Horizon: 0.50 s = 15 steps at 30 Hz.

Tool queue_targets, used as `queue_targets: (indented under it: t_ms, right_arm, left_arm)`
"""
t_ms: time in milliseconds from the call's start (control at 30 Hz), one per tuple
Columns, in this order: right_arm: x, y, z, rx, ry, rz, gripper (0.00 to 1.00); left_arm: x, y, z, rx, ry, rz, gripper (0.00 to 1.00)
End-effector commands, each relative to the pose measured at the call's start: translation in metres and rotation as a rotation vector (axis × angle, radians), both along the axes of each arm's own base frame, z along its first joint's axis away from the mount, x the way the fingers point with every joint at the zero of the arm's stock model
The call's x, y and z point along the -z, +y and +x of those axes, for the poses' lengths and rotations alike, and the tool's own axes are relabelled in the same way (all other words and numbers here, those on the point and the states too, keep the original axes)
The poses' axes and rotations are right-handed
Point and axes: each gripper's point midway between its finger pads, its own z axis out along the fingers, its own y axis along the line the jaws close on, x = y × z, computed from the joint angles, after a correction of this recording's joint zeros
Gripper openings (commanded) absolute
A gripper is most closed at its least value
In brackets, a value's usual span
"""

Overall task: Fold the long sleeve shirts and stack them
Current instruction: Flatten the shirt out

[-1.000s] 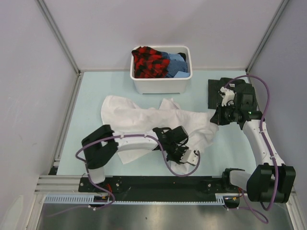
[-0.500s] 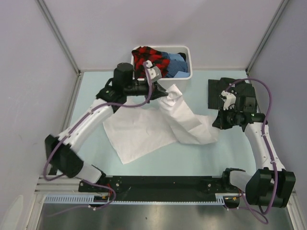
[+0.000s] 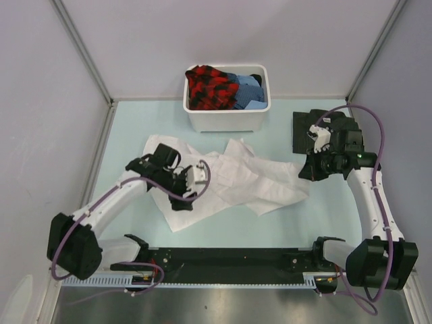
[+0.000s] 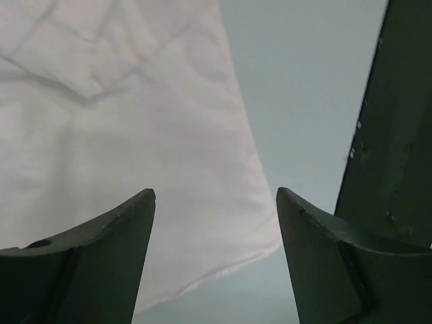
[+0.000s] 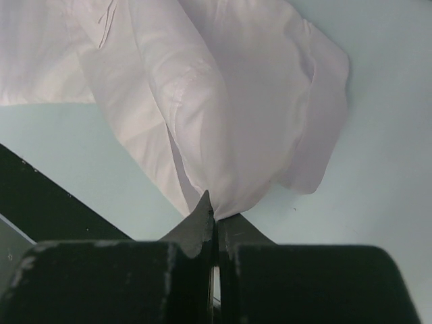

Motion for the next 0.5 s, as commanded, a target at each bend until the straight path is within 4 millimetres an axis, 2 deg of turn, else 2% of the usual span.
queue_targets:
  t_ms: [0,33,67,100,133,200,233,333,433,467]
  right_arm:
    - [-0.006,-0.003,0.005,-0.045,0.012,-0.048,0.0]
    - [-0.004,-0.005,0.005,-0.043,0.021,-0.064,0.0]
    - [-0.003,-0.006,0.005,-0.044,0.026,-0.073,0.0]
    - [0.0,-0.007,0.005,-0.044,0.035,-0.082,0.0]
    - [0.001,-0.007,0.005,-0.047,0.037,-0.098,0.0]
    - [0.002,-0.007,0.004,-0.051,0.041,-0.114,0.0]
    - [0.004,-0.005,0.002,-0.064,0.045,-0.121,0.0]
    - [0.007,-0.005,-0.003,-0.08,0.061,-0.149,0.0]
    - [0.008,-0.01,-0.008,-0.095,0.081,-0.194,0.0]
    - [0.009,-0.013,-0.014,-0.115,0.097,-0.216,0.0]
  left_arm:
    - [0.044,0.037,-0.056,0.232,0.011,0.208,0.77]
    - [0.05,0.041,-0.058,0.237,-0.003,0.244,0.77]
    - [0.063,0.048,-0.069,0.238,0.022,0.277,0.78]
    - [0.067,0.047,-0.073,0.253,0.005,0.297,0.78]
    - [0.073,0.047,-0.068,0.241,-0.028,0.319,0.78]
    - [0.089,0.053,-0.074,0.242,-0.02,0.383,0.78]
    - [0.093,0.054,-0.068,0.226,-0.048,0.409,0.77]
    - [0.109,0.061,-0.062,0.206,-0.056,0.478,0.71]
    - [0.113,0.066,-0.053,0.176,-0.09,0.519,0.41]
    - [0.114,0.067,-0.053,0.168,-0.09,0.522,0.25]
